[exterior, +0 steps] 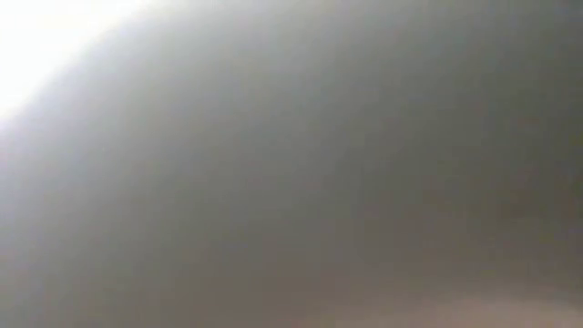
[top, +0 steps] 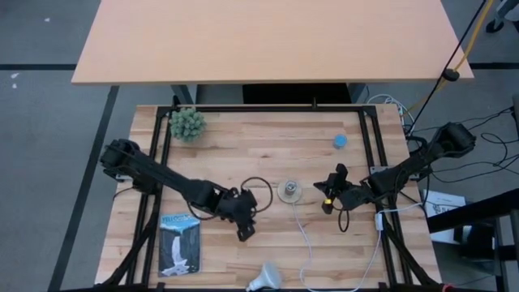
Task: Screw lightbulb
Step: Insert the lightbulb into the lamp
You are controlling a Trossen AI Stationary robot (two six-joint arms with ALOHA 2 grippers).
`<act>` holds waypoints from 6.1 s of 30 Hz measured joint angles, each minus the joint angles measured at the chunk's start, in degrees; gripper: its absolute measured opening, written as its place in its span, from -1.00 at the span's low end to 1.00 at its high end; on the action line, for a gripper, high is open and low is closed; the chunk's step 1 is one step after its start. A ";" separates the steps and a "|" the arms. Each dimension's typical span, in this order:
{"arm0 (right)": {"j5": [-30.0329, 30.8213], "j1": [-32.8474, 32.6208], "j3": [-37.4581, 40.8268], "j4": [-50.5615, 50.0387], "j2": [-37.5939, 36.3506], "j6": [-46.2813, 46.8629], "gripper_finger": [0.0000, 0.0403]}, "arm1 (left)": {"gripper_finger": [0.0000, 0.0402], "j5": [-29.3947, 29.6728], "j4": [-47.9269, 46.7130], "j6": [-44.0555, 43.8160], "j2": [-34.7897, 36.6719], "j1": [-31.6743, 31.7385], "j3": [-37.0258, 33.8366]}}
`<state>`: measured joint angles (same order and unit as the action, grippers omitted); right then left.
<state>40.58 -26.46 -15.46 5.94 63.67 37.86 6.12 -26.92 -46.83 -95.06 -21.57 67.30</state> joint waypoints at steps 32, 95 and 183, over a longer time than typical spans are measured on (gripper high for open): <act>2.38 -3.75 -0.02 2.19 8.07 7.50 -1.00 | -0.13 -11.35 -6.04 -10.88 -18.76 -12.99 17.92; 3.91 -8.52 -0.02 7.61 12.33 12.47 -1.00 | -0.27 4.98 -6.94 -29.76 -20.88 -14.12 24.53; 2.56 -8.52 -0.02 7.95 12.31 12.15 -1.00 | 0.08 2.47 -16.91 -19.59 -27.82 3.40 23.64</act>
<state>43.13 -34.98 -15.49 13.89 75.99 50.01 8.59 -43.83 -66.43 -122.88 -18.17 90.94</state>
